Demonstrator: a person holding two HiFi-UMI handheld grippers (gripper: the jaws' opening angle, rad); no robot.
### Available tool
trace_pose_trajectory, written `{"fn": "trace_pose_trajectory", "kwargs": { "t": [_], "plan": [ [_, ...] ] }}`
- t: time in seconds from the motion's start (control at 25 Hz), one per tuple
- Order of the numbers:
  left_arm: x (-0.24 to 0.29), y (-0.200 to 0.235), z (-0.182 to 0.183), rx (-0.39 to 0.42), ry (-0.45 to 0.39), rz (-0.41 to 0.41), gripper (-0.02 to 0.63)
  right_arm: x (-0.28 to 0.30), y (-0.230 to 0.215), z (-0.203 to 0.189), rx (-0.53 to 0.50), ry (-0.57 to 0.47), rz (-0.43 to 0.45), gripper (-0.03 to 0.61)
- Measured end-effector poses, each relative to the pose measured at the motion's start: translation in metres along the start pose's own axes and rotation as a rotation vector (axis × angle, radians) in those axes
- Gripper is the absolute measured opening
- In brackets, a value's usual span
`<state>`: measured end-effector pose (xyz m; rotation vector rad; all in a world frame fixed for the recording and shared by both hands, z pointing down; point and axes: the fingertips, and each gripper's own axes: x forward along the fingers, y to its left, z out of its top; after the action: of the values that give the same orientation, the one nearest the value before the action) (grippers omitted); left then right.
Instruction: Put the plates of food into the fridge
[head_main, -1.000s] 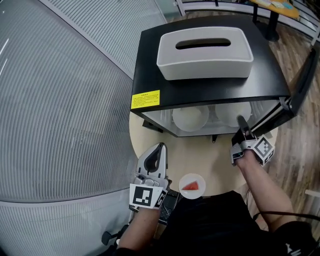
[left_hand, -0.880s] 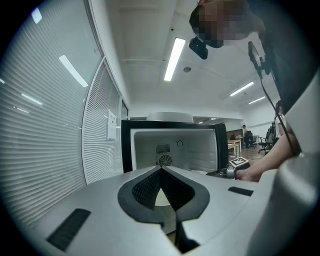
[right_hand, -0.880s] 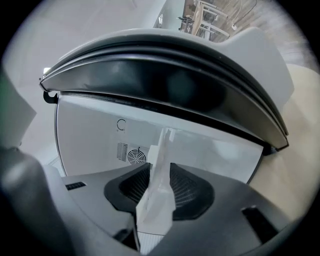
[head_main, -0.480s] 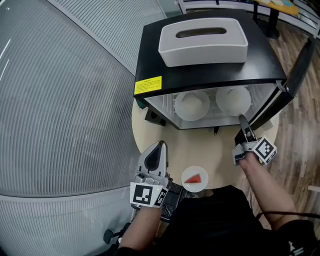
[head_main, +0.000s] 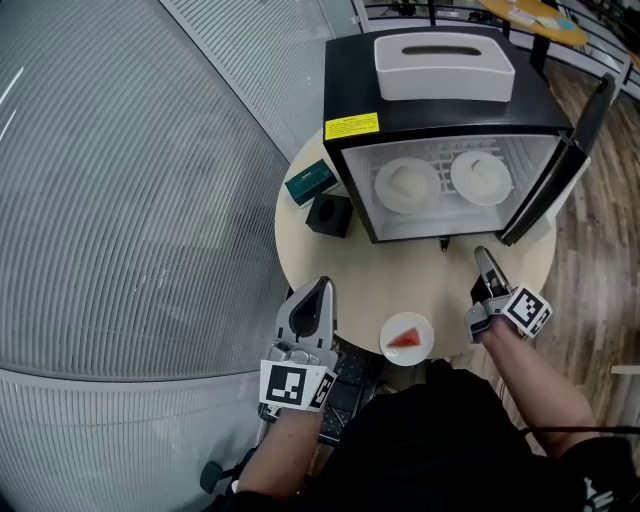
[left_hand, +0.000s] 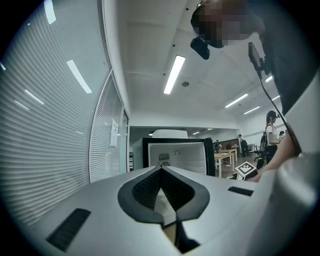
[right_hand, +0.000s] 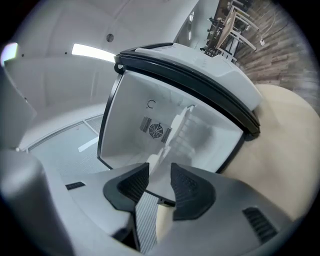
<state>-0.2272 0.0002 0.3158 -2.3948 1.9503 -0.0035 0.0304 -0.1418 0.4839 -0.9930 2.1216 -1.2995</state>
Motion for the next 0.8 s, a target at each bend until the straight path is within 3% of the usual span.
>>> {"fn": "trace_pose_trajectory", "kwargs": {
  "t": [0.28, 0.52, 0.8],
  "plan": [
    [-0.052, 0.020, -0.018, -0.038, 0.009, 0.004, 0.003, -0.049, -0.014, -0.065, 0.044, 0.023, -0.082, 0.118],
    [-0.073, 0.019, -0.033, -0.047, 0.034, -0.045, 0.003, -0.103, -0.044, -0.124, 0.131, 0.025, -0.214, 0.118],
    [-0.089, 0.010, -0.046, -0.036, 0.056, -0.101, 0.003, -0.157, -0.075, -0.184, 0.147, 0.071, -0.341, 0.118]
  ]
}}
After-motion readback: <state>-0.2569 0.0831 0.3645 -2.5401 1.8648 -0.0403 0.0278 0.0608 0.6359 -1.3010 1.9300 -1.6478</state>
